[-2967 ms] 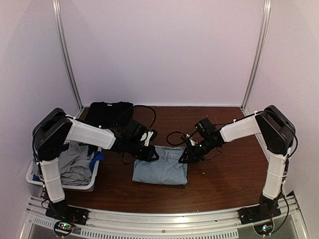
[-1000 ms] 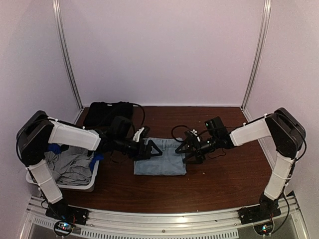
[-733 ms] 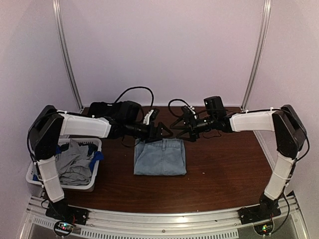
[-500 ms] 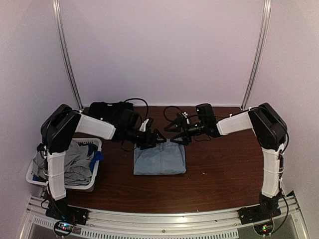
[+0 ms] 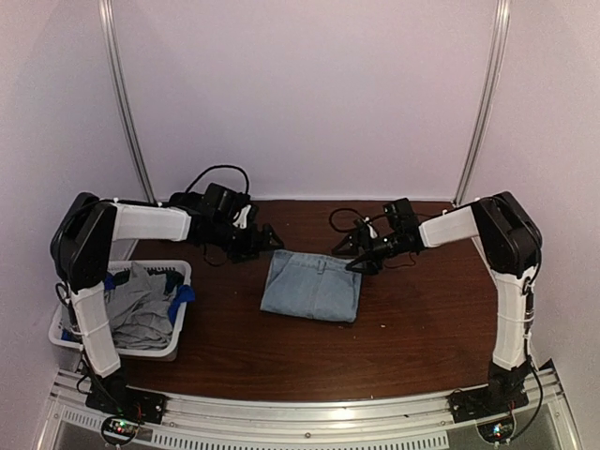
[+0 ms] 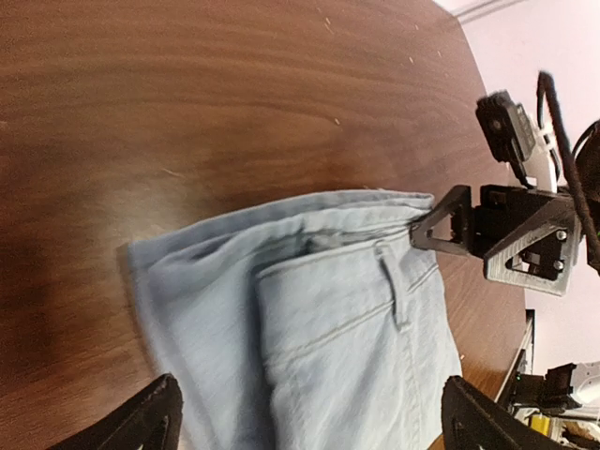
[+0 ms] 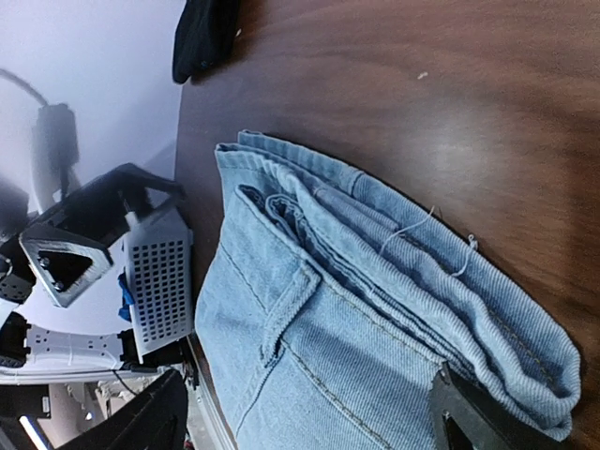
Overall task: Fold and stack the mixed laundry pile
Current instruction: Smooth out the square-folded skirt at the center of the board, then pick up the square-folded skirt from the center of the board.
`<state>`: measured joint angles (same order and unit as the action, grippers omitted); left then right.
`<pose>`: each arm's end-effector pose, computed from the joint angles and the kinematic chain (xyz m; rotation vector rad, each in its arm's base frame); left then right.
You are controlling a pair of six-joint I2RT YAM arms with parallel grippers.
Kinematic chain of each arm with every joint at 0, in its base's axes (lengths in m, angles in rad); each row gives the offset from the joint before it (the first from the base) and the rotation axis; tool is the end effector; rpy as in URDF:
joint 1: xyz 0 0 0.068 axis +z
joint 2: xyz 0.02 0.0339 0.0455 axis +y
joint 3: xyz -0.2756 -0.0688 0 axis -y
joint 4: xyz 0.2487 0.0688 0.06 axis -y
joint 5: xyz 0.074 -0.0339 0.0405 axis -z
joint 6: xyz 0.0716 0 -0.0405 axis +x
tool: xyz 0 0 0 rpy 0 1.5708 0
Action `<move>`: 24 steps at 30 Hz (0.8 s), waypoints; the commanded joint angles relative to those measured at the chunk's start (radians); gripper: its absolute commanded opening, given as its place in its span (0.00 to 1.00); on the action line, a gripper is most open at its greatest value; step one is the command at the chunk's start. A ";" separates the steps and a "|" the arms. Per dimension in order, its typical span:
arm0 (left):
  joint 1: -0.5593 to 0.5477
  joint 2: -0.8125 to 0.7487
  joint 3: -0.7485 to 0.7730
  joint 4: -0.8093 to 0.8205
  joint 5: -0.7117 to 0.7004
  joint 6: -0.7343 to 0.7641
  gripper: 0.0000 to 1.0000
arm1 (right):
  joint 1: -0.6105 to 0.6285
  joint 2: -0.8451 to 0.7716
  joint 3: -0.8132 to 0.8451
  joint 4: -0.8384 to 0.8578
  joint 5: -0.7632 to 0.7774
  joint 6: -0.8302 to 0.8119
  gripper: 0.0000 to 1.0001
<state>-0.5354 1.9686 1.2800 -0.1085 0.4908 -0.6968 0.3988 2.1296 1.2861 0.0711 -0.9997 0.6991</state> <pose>0.3722 -0.2600 0.1578 0.0539 2.5671 -1.1234 0.3978 0.2330 0.1226 -0.1913 2.5037 1.6785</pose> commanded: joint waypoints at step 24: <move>0.129 -0.199 0.006 -0.343 -0.192 -0.042 0.98 | 0.529 0.082 0.665 -0.904 0.717 -0.594 0.38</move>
<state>-0.4057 1.7531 1.2705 -0.4377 0.2909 -0.7391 0.8875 2.1300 1.8538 -0.7067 -0.3607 0.1349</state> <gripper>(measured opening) 0.977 0.379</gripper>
